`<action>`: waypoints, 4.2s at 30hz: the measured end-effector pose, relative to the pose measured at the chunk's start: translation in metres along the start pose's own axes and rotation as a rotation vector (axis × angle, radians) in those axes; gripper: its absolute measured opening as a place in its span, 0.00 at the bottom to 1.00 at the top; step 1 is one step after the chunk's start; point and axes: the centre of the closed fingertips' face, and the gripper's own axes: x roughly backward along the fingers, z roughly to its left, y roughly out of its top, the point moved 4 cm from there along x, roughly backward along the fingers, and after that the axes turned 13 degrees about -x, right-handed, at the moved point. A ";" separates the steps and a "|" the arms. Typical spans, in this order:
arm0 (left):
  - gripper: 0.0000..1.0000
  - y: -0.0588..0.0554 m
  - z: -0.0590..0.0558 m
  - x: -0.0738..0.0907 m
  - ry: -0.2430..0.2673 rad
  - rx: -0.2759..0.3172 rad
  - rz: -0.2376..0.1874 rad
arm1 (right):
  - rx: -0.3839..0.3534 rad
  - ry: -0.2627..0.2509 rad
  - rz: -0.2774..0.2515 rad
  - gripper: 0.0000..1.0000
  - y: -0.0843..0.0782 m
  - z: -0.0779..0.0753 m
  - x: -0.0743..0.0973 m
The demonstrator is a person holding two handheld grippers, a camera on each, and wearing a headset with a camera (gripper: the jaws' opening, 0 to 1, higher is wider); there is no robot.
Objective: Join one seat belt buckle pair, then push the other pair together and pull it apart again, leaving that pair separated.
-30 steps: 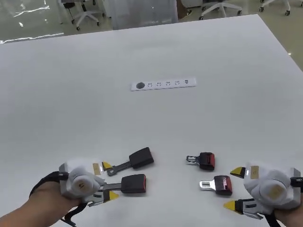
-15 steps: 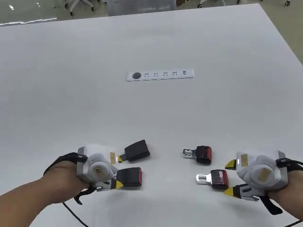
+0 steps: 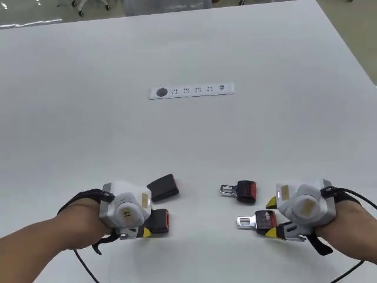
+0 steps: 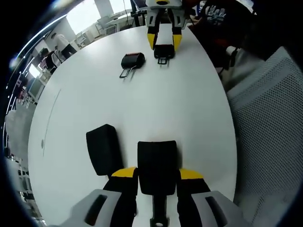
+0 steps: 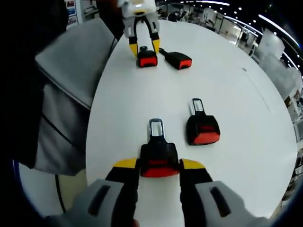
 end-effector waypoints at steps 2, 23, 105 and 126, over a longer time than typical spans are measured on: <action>0.33 0.001 -0.002 -0.001 -0.012 -0.055 0.014 | 0.027 0.010 0.010 0.34 -0.001 -0.001 -0.005; 0.33 -0.001 -0.003 -0.008 0.007 -0.055 0.000 | -0.027 0.060 -0.027 0.33 0.005 0.004 -0.010; 0.32 -0.002 0.000 -0.010 -0.035 0.015 -0.049 | 0.069 0.119 -0.143 0.30 0.149 0.052 -0.093; 0.32 -0.004 0.002 -0.009 -0.025 0.018 -0.078 | 0.076 0.125 -0.133 0.30 0.159 0.054 -0.100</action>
